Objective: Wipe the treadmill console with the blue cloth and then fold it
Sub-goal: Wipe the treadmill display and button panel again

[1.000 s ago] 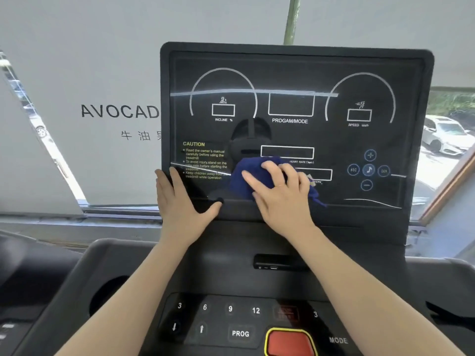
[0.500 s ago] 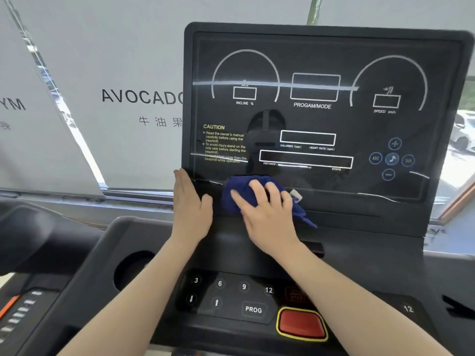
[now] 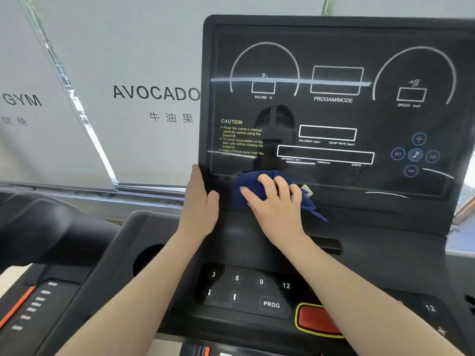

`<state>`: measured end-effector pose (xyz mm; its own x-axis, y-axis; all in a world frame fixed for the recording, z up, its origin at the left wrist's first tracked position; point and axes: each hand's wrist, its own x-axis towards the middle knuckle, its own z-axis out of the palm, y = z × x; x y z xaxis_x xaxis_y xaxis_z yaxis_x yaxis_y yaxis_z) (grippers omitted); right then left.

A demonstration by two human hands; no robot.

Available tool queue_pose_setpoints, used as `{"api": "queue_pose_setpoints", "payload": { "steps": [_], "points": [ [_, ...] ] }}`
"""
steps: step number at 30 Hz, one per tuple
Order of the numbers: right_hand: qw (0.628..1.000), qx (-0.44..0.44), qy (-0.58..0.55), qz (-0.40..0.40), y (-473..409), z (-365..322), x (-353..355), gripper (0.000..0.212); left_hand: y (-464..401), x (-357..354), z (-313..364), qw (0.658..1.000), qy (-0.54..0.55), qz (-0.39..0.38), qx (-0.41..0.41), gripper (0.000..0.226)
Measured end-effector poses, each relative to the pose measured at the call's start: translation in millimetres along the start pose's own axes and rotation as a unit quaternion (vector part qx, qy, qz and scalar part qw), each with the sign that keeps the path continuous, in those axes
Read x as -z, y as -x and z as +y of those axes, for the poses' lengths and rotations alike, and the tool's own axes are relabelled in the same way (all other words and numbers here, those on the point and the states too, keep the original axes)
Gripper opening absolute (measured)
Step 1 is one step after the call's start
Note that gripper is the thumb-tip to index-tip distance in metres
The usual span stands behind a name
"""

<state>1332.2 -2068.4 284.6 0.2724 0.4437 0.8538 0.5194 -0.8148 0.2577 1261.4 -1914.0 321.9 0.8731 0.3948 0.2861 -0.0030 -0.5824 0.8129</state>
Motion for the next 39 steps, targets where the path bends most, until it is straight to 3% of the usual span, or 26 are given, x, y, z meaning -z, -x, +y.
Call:
{"api": "queue_pose_setpoints", "payload": {
  "steps": [5, 8, 10, 13, 17, 21, 23, 27, 32, 34, 39],
  "points": [
    [0.999, 0.036, -0.009, -0.032, -7.3, -9.0, 3.3, 0.042, -1.1, -8.2, 8.1, 0.999, -0.038, 0.027, -0.012, 0.068],
    [0.999, 0.028, -0.003, -0.032, 1.3, 21.3, 10.5, 0.030, -0.7, -19.4, 18.1, 0.991, -0.106, 0.060, -0.051, 0.068],
    [0.999, 0.002, 0.014, -0.031, 17.2, 52.2, 20.3, 0.024, 1.5, -28.4, 26.6, 0.986, -0.128, 0.059, -0.085, 0.070],
    [0.996, -0.038, 0.057, -0.056, 48.3, 110.4, 38.6, 0.031, 7.3, -45.3, 38.8, 0.980, -0.145, 0.040, -0.130, 0.073],
    [0.975, -0.176, 0.085, -0.106, 70.8, 177.7, 65.5, 0.044, 17.0, -71.0, 51.0, 0.967, -0.176, 0.028, -0.184, 0.073],
    [0.953, -0.255, 0.075, -0.147, 68.9, 177.5, 69.2, 0.055, 27.2, -91.6, 58.2, 0.964, -0.202, 0.001, -0.174, 0.082],
    [0.962, -0.209, 0.064, -0.163, 66.3, 158.5, 65.8, 0.059, 30.0, -101.0, 58.4, 0.957, -0.242, 0.003, -0.158, 0.088],
    [0.984, 0.017, 0.002, -0.180, 64.7, 125.8, 64.8, 0.059, 30.4, -111.3, 60.0, 0.946, -0.289, 0.033, -0.145, 0.091],
    [0.975, 0.130, -0.010, -0.178, 39.4, 154.9, 57.2, 0.052, 29.8, -114.1, 58.3, 0.942, -0.303, 0.053, -0.136, 0.093],
    [0.981, 0.109, 0.007, -0.161, 27.6, 176.7, 54.6, 0.051, 28.9, -115.0, 58.2, 0.940, -0.305, 0.065, -0.135, 0.092],
    [0.986, -0.082, 0.057, -0.133, -0.1, 220.3, 54.0, 0.050, 25.5, -114.8, 60.5, 0.937, -0.313, 0.082, -0.133, 0.089]
  ]
}}
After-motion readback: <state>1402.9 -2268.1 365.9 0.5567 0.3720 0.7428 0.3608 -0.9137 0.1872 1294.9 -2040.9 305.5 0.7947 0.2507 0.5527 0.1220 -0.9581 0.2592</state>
